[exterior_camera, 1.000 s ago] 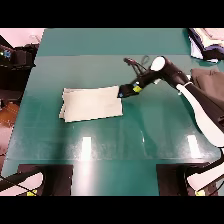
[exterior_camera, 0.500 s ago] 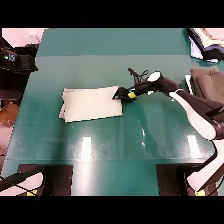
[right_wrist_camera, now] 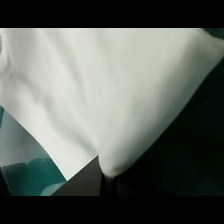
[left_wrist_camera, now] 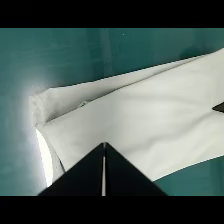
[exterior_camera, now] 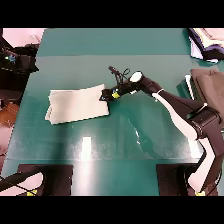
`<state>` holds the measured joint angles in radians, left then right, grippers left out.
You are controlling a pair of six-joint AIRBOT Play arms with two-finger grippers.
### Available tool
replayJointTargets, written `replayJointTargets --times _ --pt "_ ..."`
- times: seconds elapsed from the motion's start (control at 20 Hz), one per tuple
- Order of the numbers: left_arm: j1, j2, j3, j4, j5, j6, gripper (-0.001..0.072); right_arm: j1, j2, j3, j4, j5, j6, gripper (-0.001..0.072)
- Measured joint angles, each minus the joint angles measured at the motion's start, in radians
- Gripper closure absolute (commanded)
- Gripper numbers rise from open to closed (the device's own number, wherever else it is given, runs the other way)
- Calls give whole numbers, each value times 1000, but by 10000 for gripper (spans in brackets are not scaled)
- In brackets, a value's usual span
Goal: Fold the shirts.
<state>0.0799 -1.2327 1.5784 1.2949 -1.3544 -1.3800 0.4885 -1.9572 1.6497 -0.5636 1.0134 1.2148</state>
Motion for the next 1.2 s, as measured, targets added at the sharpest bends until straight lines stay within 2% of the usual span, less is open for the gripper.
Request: replayJointTargets --times 0.3,0.55,0.8,1.0,1.2 --pt "0 0 0 -15 -32 0 683 -138 76 71 -47 95 2 702" --pt "0 0 0 -140 -27 -1 683 -405 248 47 -187 128 66 702" --pt "-56 0 0 -229 24 -1 683 -713 363 33 -253 125 89 702" --pt "-146 0 0 -249 77 -1 683 -912 373 60 -268 98 91 702" --pt "-206 0 0 -254 106 -3 683 -1020 329 172 -270 78 76 702"
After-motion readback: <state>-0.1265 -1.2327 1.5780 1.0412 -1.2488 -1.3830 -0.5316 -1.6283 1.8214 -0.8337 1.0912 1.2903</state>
